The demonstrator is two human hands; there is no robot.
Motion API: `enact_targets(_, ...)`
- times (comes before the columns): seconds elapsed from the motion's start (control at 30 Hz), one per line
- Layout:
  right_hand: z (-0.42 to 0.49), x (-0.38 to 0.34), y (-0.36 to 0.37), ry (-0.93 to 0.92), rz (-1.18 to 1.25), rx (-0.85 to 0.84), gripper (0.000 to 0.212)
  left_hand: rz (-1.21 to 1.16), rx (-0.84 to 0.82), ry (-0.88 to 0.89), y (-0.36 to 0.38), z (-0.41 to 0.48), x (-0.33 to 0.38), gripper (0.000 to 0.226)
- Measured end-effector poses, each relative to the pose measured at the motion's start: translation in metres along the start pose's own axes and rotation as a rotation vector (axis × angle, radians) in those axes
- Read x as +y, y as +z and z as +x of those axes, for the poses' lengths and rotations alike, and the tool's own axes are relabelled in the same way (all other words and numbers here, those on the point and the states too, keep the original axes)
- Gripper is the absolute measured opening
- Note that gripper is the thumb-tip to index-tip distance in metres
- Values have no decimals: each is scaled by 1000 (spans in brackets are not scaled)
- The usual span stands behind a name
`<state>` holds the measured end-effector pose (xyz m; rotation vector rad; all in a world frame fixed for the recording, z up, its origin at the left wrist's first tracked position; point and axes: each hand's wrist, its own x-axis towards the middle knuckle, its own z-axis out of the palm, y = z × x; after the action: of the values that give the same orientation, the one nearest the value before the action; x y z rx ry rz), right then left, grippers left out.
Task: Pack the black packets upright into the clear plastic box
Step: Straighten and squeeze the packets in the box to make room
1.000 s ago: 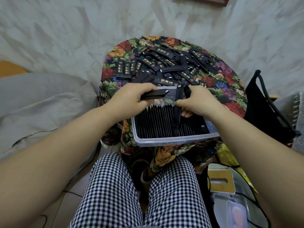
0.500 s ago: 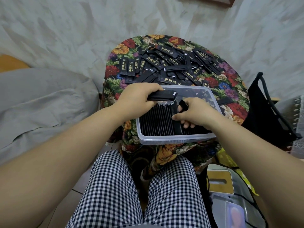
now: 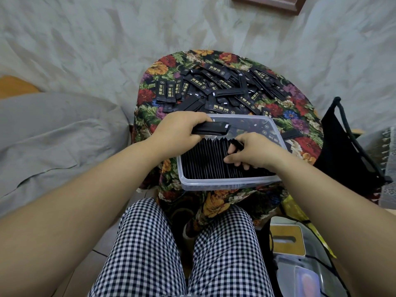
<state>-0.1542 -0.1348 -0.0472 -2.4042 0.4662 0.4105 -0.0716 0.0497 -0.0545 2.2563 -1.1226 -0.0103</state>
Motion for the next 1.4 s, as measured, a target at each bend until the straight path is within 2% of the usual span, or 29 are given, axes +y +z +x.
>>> enact_targets(0.2, -3, -6, -3, -30, -142, 16, 31, -4, -10, -6, -1, 0, 1, 27)
enact_targets(0.3, -5, -4, -2, -12, -119, 3, 28, -2, -9, -8, -1, 0, 1, 26)
enact_targets(0.43, -9, -5, -11, 39, 271, 43, 4, -4, -10, -4, 0, 0, 0, 26)
enact_targets(0.6, -11, 3, -17, 15, 592, 92, 24, -7, -7, 4, 0, 0, 0, 26)
enact_targets(0.7, -9, 3, -19, -31, 736, 146, 29, -2, -13, 7, 0, -1, 0, 26)
enact_targets(0.77, -7, 1, -19, -64, 731, 167, 28, 3, -17, 4, -1, 0, 0, 26)
enact_targets(0.83, -5, 1, -16, -108, 623, 193, 26, 5, -19, 5, -1, 0, -1, 27)
enact_targets(0.9, -3, 1, -14, -148, 472, 285, 18, 5, -21, 4, 0, -1, -1, 27)
enact_targets(1.0, 0, 0, -11, -198, 469, 409, 11, 10, -23, 2, 0, -1, -1, 26)
enact_targets(1.1, 1, 0, -8, -233, 504, 442, 12, 13, -17, 6, 0, -1, -1, 26)
enact_targets(1.3, 8, 1, -1, -269, 379, 495, 20, 14, -8, 17, 1, -2, -1, 28)
enact_targets(1.4, 12, 2, 4, -253, 330, 501, 14, 24, 0, 21, 2, -2, -1, 29)
